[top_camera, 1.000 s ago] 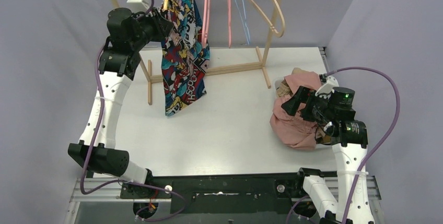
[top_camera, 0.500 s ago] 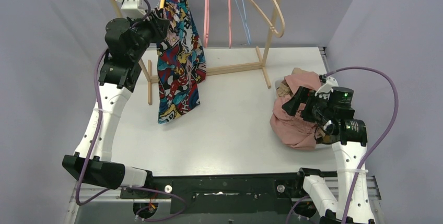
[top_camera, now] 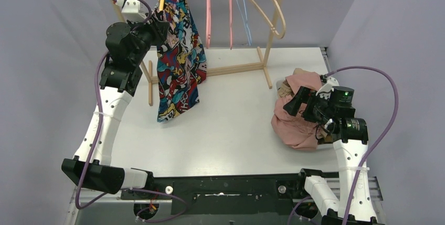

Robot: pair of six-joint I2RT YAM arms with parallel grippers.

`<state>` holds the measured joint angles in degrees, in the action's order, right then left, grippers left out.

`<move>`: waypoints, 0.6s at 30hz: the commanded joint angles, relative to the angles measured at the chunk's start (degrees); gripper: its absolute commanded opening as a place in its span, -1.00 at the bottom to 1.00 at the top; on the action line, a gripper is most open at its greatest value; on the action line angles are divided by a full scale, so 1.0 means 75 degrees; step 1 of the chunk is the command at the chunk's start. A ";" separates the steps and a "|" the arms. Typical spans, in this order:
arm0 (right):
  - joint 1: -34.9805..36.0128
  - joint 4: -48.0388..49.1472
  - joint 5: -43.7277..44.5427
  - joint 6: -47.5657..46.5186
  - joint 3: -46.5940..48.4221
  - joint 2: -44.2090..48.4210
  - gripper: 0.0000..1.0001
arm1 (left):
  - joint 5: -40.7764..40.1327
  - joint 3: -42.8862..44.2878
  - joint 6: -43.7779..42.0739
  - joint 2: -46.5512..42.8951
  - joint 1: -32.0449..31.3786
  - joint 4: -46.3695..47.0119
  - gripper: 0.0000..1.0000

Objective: Remove the shorts from the hanger
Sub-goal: Pick up the hanger from the clothes rod.

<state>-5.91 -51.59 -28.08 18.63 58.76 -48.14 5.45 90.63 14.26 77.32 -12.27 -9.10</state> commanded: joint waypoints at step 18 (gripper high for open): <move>0.0037 0.0050 0.0007 0.0169 0.0031 0.0437 0.90 | -0.0295 0.0513 -0.0029 -0.0016 -0.0321 0.2874 -1.00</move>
<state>-5.91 -52.01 -28.05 19.29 58.76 -46.87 4.29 92.29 15.62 79.88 -13.87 -2.92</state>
